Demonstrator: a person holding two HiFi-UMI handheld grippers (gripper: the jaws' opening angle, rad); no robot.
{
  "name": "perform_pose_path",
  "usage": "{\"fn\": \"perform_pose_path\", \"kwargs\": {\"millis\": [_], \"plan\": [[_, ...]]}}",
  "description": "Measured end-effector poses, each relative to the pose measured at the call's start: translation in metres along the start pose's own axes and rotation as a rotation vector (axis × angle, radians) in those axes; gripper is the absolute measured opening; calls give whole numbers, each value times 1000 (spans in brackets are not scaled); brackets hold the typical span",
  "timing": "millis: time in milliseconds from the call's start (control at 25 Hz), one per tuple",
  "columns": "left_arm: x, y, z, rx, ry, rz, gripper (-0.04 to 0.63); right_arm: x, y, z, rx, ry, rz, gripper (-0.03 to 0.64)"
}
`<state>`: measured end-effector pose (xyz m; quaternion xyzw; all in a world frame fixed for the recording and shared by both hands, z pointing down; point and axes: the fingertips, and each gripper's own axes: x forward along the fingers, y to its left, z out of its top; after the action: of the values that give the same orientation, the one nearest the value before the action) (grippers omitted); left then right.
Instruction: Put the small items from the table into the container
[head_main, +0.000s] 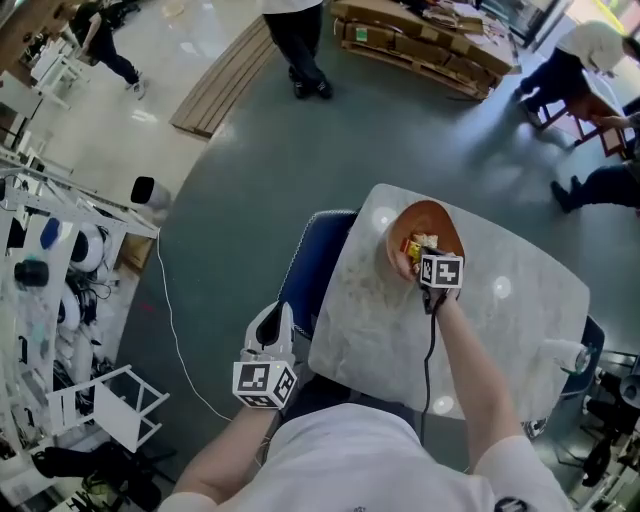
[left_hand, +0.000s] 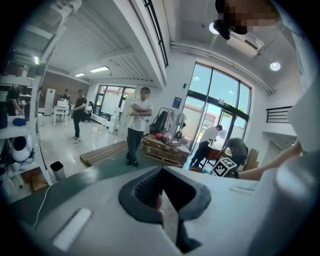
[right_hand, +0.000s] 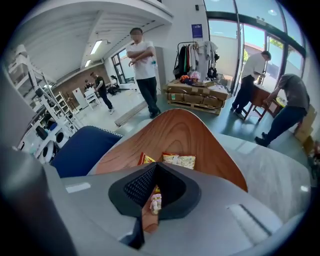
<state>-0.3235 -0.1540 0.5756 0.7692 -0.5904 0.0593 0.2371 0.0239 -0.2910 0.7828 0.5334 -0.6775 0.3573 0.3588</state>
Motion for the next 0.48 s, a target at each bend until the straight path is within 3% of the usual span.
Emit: {"fn": "perform_pose_path", "kwargs": {"millis": [200, 360, 480], "plan": [[-10, 32, -12, -32, 18, 72, 5, 24, 2, 3, -42, 98, -10, 31], [-10, 36, -12, -42, 15, 85, 5, 34, -1, -2, -115, 146, -50, 125], [-9, 34, -8, -42, 5, 81, 5, 27, -3, 0, -136, 121, -86, 135]]}}
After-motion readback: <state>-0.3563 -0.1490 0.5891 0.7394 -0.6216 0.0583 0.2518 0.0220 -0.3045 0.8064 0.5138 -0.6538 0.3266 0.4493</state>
